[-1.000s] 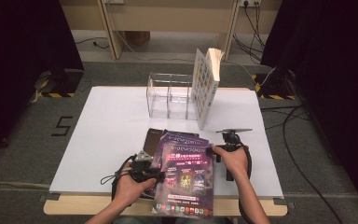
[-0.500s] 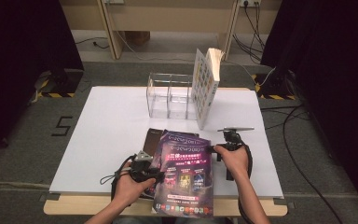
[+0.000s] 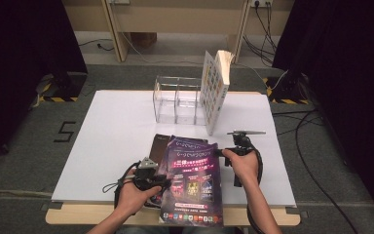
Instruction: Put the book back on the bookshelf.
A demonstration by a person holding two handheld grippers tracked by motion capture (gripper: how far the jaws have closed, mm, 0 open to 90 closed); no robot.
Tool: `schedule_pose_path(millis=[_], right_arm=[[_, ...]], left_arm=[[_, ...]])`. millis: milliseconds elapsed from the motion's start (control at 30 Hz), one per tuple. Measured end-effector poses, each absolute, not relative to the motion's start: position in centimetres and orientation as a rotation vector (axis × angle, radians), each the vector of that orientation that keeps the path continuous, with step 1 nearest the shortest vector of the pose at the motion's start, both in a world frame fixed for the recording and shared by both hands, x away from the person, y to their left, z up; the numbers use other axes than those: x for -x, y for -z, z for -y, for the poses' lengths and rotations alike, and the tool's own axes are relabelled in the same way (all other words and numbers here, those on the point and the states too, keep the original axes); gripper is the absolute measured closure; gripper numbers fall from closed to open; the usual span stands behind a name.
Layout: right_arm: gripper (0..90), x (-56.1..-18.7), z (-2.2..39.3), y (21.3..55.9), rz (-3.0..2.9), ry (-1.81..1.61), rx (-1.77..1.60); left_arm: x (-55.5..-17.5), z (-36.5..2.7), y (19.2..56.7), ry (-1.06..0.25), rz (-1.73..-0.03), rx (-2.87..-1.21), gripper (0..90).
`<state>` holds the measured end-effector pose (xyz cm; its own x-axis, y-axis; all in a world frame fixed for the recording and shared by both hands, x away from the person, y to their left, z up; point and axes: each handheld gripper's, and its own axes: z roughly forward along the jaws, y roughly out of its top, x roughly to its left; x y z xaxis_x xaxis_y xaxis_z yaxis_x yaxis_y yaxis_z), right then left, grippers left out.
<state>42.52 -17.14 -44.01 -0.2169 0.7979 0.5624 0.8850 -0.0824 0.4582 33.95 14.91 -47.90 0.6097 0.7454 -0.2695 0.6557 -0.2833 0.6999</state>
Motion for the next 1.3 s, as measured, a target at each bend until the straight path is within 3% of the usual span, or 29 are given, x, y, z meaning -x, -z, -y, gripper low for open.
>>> schedule_pose_path(millis=[200, 600, 1300], right_arm=[[84.6, -42.3, 16.8, 43.5, 2.054, 1.23, 1.879], [84.8, -41.3, 16.5, 40.1, 2.075, 1.454, 1.837], [84.8, -39.7, 15.3, 34.9, 2.18, 1.759, 1.844]], left_arm=[[-33.6, -16.1, 47.2, -0.156, -1.093, -1.929, 60.5], [-31.0, -20.3, 47.7, -0.237, -1.15, -1.834, 54.9], [-30.4, -21.5, 47.9, -0.257, -1.179, -1.752, 55.1]])
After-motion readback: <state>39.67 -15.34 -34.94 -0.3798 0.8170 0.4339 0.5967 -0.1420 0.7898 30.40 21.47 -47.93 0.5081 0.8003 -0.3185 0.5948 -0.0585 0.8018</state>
